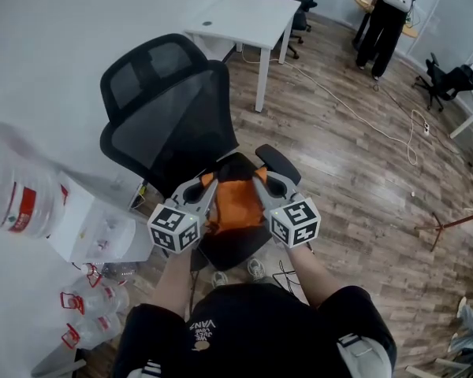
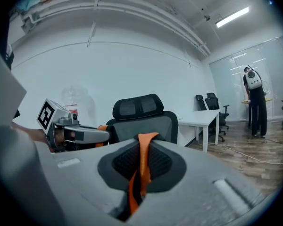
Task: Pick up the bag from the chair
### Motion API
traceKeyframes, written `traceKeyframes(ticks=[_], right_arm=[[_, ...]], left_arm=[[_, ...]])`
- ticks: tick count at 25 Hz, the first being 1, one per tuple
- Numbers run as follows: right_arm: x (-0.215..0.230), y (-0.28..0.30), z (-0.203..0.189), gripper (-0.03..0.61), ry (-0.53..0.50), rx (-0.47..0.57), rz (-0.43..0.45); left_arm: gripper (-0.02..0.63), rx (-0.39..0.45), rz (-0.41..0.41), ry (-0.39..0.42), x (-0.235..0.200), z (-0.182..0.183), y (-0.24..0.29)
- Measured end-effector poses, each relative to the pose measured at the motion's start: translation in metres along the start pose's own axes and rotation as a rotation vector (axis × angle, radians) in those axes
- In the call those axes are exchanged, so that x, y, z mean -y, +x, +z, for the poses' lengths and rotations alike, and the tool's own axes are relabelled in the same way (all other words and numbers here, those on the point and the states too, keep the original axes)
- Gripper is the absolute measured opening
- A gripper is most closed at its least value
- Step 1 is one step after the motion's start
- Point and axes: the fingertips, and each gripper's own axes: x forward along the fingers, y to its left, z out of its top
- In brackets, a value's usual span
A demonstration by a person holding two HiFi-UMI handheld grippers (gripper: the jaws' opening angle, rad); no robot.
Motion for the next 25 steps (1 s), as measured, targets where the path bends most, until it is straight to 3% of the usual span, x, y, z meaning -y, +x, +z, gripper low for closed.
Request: traceKeyframes(ticks=[25], right_arm=[[-0.02, -0.013, 0.108, 0.011, -0.058, 0.157, 0.038]], left_arm=[[0.021, 0.16, -0.028, 0.157, 0.01, 0.108, -0.029]])
